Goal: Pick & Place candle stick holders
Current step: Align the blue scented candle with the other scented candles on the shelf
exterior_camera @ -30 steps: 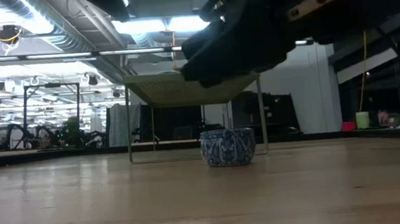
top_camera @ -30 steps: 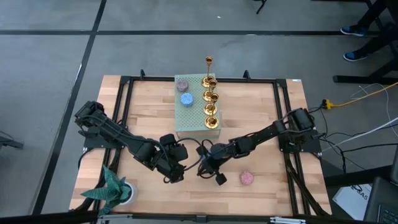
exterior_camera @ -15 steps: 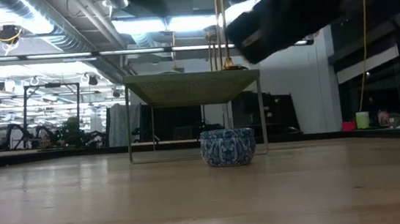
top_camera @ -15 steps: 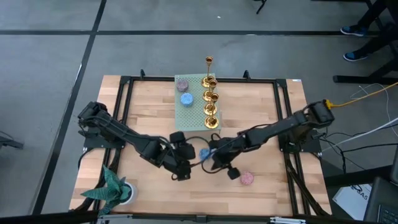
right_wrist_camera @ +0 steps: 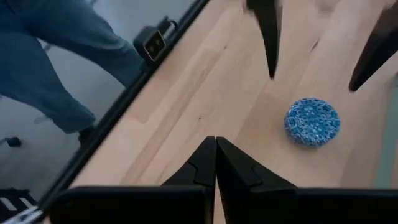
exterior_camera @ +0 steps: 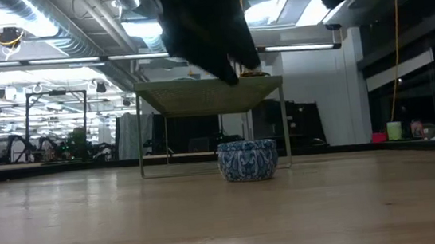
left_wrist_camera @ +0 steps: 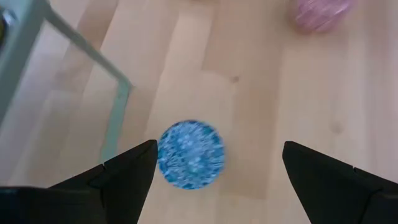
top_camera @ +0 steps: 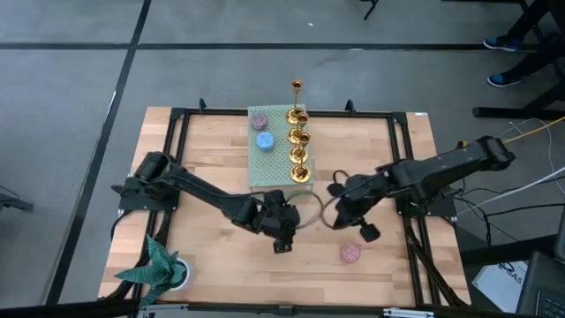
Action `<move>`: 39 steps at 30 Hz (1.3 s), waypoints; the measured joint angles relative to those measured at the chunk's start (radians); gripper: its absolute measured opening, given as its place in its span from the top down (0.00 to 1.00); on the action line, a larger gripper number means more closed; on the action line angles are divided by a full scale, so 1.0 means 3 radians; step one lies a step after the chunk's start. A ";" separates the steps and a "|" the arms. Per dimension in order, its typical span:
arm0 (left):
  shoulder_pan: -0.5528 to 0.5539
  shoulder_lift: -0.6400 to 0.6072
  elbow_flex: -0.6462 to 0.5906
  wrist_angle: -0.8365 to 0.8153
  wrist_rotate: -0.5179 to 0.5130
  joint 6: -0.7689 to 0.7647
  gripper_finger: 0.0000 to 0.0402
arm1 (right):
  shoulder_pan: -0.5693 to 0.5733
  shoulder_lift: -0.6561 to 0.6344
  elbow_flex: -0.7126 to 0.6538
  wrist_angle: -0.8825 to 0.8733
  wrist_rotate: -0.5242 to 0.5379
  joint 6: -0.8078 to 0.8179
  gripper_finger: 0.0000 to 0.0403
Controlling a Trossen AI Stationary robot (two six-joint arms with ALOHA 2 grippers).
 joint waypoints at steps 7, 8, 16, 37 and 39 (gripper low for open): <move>0.0160 0.0237 -0.0001 0.0105 0.0000 0.0001 0.14 | 0.0002 -0.0424 0.0000 -0.0201 0.0000 0.0247 0.96; 0.0183 0.0271 -0.0002 0.0108 0.0005 0.0000 0.14 | 0.0001 -0.0465 0.0000 -0.0250 0.0000 0.0282 0.96; 0.0320 0.0408 -0.0001 0.0165 0.0254 -0.0017 0.14 | 0.0001 -0.0701 -0.0001 -0.0490 0.0001 0.0408 0.96; 0.0366 0.0657 -0.0001 0.0118 0.0427 -0.0149 0.21 | 0.0001 -0.0737 -0.0003 -0.0637 0.0012 0.0400 0.96; 0.0365 0.0656 -0.0001 0.0118 0.0437 -0.0151 0.26 | 0.0001 -0.0737 -0.0003 -0.0641 0.0013 0.0399 0.96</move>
